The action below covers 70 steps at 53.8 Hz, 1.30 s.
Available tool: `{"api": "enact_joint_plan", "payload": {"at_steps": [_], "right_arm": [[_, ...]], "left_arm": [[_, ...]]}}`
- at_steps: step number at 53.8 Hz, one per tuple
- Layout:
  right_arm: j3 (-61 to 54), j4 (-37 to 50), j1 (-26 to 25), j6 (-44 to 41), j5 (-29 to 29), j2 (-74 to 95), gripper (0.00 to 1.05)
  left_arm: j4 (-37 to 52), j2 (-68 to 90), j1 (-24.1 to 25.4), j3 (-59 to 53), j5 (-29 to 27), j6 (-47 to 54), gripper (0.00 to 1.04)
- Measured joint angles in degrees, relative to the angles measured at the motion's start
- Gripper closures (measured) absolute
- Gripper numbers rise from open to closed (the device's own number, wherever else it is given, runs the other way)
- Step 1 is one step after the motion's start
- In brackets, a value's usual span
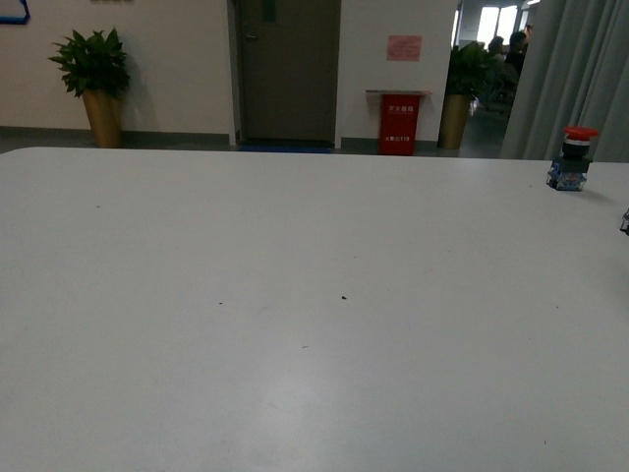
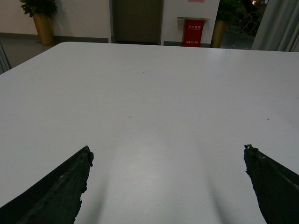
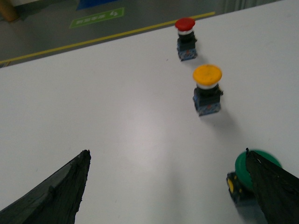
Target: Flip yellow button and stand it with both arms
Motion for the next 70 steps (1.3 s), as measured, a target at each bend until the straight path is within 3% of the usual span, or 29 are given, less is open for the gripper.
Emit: {"api": "enact_joint_plan", "payload": {"at_steps": [16,20,23,36,43,70], "right_arm": [[-11.76,-8.44,0.24,3.37,-10.62,-18.62,0.08],[-20.0,5.81,1.53,-3.43,-1.18,-25.46,0.21],[-26.38,12.61,-1.77,-8.59,-3.13,-31.78,0.34],[-38.36,7.45,-4.11,-13.4,-3.58,-49.64,0.84],[-39.65,7.8,-4.11,-13.62,-3.58,-50.82,1.02],[-43.63,8.61,-4.11,-13.84,-3.61,-53.79,1.01]], "left_arm": [[0.0,0.0,0.0,0.0,0.02,0.0,0.07],[-0.02,0.0,0.0,0.0,0.0,0.0,0.07],[-0.02,0.0,0.0,0.0,-0.02,0.0,0.07],[-0.02,0.0,0.0,0.0,0.02,0.02,0.07],[-0.02,0.02,0.0,0.0,0.02,0.02,0.07],[-0.02,0.0,0.0,0.0,0.02,0.02,0.07]]}}
